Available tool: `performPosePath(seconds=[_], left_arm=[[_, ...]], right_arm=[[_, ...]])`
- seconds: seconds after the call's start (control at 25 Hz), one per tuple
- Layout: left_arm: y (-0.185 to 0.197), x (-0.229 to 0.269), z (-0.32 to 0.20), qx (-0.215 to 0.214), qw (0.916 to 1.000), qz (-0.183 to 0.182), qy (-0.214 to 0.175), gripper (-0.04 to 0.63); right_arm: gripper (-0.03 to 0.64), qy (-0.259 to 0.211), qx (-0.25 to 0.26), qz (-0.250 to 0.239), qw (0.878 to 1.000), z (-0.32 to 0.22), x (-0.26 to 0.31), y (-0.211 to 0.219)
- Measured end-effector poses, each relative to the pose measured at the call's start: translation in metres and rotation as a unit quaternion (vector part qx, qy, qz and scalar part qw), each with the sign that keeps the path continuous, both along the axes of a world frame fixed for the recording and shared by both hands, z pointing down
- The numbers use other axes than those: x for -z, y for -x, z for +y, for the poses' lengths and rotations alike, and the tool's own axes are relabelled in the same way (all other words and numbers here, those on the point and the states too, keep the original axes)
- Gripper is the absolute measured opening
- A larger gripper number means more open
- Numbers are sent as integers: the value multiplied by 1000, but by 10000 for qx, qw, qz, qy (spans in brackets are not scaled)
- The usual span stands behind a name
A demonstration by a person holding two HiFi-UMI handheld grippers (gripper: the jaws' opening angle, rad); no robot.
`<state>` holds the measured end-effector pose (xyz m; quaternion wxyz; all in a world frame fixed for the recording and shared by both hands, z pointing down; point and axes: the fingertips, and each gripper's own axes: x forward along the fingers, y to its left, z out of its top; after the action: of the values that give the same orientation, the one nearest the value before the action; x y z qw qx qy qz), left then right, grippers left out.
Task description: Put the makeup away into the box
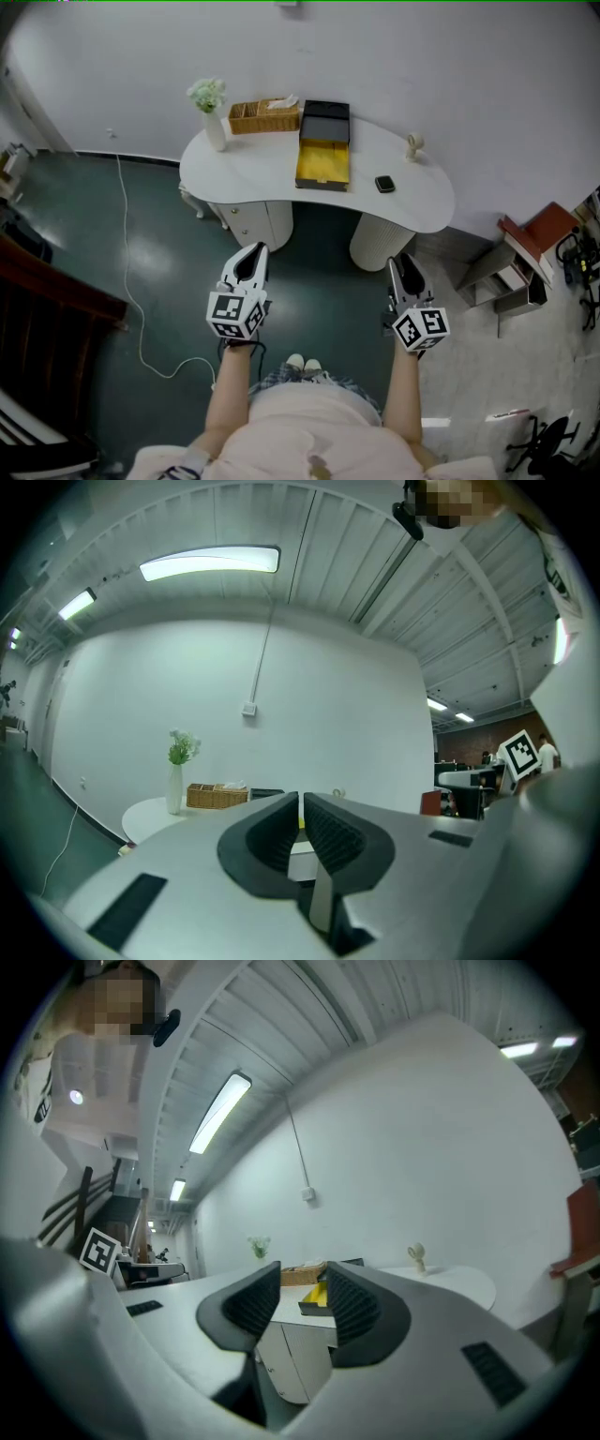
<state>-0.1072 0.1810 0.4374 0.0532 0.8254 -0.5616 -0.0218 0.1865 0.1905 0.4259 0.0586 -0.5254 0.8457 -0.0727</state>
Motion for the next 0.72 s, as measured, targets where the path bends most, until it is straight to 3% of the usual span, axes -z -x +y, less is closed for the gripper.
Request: performPosePath(seconds=[0.2, 0.32, 0.44, 0.72], left_arm=[[4, -3, -2, -22, 10000, -25, 17, 38], [8, -6, -4, -16, 10000, -32, 28, 38], [12, -5, -6, -55, 10000, -9, 19, 38], [24, -5, -15, -221, 9998, 16, 4, 39]], right_arm=[[401, -397, 162, 36, 9991, 3, 13, 13], [498, -456, 12, -34, 9990, 2, 14, 14], [532, -278, -308, 69, 9991, 0, 10, 12], [535, -56, -703, 47, 9975, -3, 0, 14]])
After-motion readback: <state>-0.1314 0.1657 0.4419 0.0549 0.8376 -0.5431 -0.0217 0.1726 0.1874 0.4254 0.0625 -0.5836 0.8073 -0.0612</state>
